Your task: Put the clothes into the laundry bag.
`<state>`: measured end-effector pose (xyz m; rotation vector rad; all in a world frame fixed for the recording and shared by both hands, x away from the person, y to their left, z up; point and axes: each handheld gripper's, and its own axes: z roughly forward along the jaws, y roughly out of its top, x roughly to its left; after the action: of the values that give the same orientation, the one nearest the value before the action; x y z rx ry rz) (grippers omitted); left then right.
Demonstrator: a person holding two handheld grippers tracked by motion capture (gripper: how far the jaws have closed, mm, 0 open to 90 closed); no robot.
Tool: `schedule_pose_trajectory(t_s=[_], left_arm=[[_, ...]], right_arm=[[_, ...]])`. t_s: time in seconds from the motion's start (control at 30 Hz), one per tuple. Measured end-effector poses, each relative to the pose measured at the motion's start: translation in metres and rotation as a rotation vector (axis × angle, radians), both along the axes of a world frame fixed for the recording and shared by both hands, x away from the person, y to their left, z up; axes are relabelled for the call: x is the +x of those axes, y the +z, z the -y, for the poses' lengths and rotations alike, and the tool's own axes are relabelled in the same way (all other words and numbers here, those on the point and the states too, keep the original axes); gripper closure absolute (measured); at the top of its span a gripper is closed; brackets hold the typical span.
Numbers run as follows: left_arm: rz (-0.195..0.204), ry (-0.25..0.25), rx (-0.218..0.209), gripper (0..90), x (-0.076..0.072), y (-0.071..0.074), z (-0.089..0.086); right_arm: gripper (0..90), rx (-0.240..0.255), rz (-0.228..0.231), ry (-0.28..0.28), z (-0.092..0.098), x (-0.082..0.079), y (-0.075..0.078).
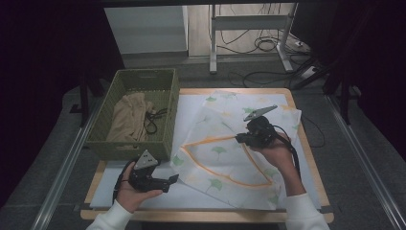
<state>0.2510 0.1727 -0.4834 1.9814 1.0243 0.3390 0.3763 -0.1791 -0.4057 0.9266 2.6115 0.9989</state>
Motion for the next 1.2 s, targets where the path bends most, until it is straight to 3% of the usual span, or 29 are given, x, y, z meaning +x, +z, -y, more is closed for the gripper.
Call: schedule_pose_trajectory(t_s=[0.1,0.27,0.43,0.67,0.97,1.2], left_arm=[[0.032,0.008,-0.003,12.3,0.000,0.006,0.000],[0.041,0.032,-0.028,14.0,0.004,0.015,-0.003],[0.067,0.034,-0.004,18.1,0.005,0.025,-0.002],[0.098,0.035,-0.012,18.9,0.010,0.041,-0.004],[0.104,0.050,-0.036,20.6,0.023,0.071,-0.010],[0.105,0.073,-0.055,20.6,0.034,0.085,-0.017]], right_arm=[[86.1,-0.002,-0.004,0.004,0.000,0.001,-0.002],[86.1,0.002,-0.015,0.005,0.001,0.001,-0.003],[86.1,0.002,-0.017,0.005,0.002,0.001,-0.003],[86.1,0.002,-0.019,0.004,0.002,0.002,-0.004],[86.2,0.011,-0.016,-0.001,0.005,0.001,-0.002],[86.1,0.007,-0.019,0.001,0.004,0.002,-0.003]])
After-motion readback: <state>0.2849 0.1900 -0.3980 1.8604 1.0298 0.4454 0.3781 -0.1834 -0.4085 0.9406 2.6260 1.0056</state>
